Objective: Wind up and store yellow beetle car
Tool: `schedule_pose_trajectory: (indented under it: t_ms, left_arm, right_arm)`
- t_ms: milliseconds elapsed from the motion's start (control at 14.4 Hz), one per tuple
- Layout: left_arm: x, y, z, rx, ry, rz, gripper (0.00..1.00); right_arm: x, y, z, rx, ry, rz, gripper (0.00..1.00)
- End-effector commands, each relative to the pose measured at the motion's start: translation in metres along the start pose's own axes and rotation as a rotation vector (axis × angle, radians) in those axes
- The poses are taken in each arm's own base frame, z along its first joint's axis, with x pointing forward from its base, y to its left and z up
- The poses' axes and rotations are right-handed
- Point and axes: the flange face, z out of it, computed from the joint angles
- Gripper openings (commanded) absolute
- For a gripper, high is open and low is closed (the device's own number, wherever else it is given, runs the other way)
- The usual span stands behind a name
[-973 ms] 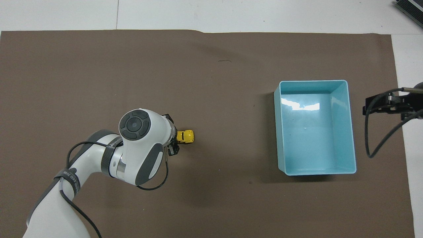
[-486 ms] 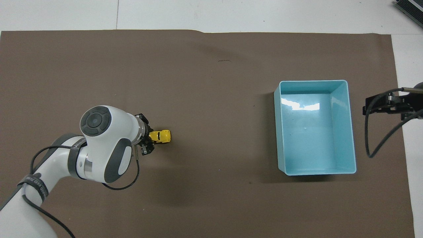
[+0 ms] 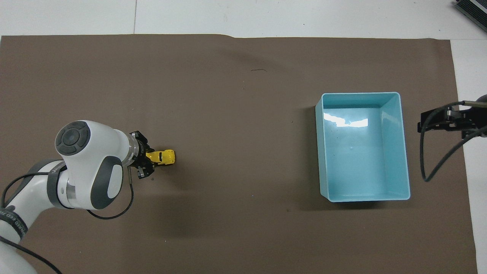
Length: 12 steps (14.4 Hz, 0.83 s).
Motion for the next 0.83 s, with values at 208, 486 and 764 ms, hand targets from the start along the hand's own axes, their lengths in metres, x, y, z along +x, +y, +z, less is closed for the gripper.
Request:
schedule_pose_trajectory:
  t_ms: [208,486,764]
  left_arm:
    - [0.002,0.016,-0.004,0.047,0.021,0.006,1.0]
    - [-0.007,0.032,-0.047,0.046,0.008,0.012,1.0]
    - [-0.011,0.042,-0.08,-0.029,0.025,0.051,1.0]
  right_arm:
    - [-0.002,0.001,-0.001,0.018,0.014,-0.002,1.0]
    - [-0.002,0.001,-0.001,0.018,0.012,-0.002,1.0]
    - [-0.002,0.001,-0.001,0.018,0.012,-0.002,1.0]
